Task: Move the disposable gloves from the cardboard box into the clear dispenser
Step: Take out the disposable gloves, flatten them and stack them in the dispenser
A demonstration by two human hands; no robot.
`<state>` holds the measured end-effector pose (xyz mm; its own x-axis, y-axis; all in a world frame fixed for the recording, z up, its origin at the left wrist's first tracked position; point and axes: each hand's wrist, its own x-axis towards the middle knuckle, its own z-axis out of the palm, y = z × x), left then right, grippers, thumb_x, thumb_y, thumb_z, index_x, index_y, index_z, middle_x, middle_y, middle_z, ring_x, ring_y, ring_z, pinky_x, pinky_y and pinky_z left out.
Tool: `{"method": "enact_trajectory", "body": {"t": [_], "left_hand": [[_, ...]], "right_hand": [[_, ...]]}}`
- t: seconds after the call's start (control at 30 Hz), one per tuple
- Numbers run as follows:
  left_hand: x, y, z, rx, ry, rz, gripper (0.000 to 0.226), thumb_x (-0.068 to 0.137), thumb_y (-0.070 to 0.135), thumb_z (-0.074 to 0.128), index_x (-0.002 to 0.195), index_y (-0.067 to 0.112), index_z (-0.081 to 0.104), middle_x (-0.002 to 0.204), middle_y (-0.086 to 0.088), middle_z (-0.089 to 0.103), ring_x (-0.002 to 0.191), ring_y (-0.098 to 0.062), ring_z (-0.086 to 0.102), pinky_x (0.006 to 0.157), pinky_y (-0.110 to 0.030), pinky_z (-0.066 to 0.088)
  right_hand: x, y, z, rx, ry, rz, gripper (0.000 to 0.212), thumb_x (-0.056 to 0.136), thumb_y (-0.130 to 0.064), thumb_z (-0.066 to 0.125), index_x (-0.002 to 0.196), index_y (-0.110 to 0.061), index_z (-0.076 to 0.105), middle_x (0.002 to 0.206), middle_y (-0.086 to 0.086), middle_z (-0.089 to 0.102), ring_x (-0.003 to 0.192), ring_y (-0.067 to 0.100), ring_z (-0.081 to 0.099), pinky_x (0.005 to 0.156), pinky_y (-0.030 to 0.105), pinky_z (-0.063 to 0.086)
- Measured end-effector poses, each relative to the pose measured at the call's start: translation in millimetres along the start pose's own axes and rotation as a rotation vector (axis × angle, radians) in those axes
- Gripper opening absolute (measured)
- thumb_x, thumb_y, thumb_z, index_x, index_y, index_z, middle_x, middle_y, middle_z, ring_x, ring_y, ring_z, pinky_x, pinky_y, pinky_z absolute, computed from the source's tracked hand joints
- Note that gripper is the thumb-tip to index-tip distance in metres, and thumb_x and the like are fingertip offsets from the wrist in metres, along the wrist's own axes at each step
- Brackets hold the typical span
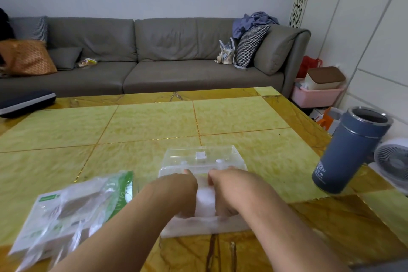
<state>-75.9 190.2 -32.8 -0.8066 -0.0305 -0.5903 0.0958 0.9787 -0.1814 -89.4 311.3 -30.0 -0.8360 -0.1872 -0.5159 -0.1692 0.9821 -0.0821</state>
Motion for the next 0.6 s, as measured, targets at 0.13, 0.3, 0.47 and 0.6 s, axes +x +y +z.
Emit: {"method": "enact_trajectory", "body": {"t": [0.13, 0.3, 0.47, 0.6], "left_hand": [[5.9, -6.0, 5.5, 0.001, -0.02, 0.042, 0.093, 0.103, 0.021, 0.054, 0.158, 0.001, -0.018, 0.149, -0.015, 0.055, 0.134, -0.03, 0.056, 0.114, -0.036, 0.042], [-1.8, -11.8, 6.1, -0.146, 0.033, 0.092, 0.086, 0.101, 0.016, 0.056, 0.16, -0.003, -0.004, 0.136, -0.014, 0.064, 0.112, -0.028, 0.064, 0.091, -0.033, 0.051], [-21.2, -13.7, 5.0, -0.29, 0.097, 0.14, 0.026, 0.104, 0.012, 0.043, 0.125, 0.005, 0.056, 0.089, -0.001, 0.051, 0.078, -0.018, 0.05, 0.064, -0.024, 0.038], [-35.9, -9.1, 10.5, -0.314, 0.13, 0.141, 0.023, 0.104, 0.004, 0.037, 0.119, 0.009, 0.054, 0.087, 0.0, 0.045, 0.072, -0.011, 0.043, 0.073, -0.024, 0.041]], "right_hand": [[-3.2, -0.3, 0.2, 0.057, -0.05, 0.022, 0.082, 0.09, -0.011, 0.068, 0.159, -0.026, 0.025, 0.15, 0.014, 0.037, 0.123, 0.037, 0.059, 0.098, 0.047, 0.055], [-4.9, 2.5, 3.9, 0.115, -0.053, 0.041, 0.07, 0.09, -0.007, 0.064, 0.151, -0.027, 0.035, 0.143, 0.011, 0.038, 0.106, 0.033, 0.063, 0.094, 0.046, 0.058], [-8.3, 2.6, 8.3, 0.16, -0.031, 0.024, 0.064, 0.09, -0.004, 0.056, 0.147, -0.027, 0.041, 0.14, 0.006, 0.039, 0.101, 0.028, 0.062, 0.095, 0.044, 0.058], [-22.2, 0.6, 3.9, 0.066, 0.063, -0.039, 0.06, 0.093, 0.001, 0.05, 0.148, -0.023, 0.046, 0.14, 0.006, 0.056, 0.11, 0.027, 0.065, 0.094, 0.039, 0.058]]}}
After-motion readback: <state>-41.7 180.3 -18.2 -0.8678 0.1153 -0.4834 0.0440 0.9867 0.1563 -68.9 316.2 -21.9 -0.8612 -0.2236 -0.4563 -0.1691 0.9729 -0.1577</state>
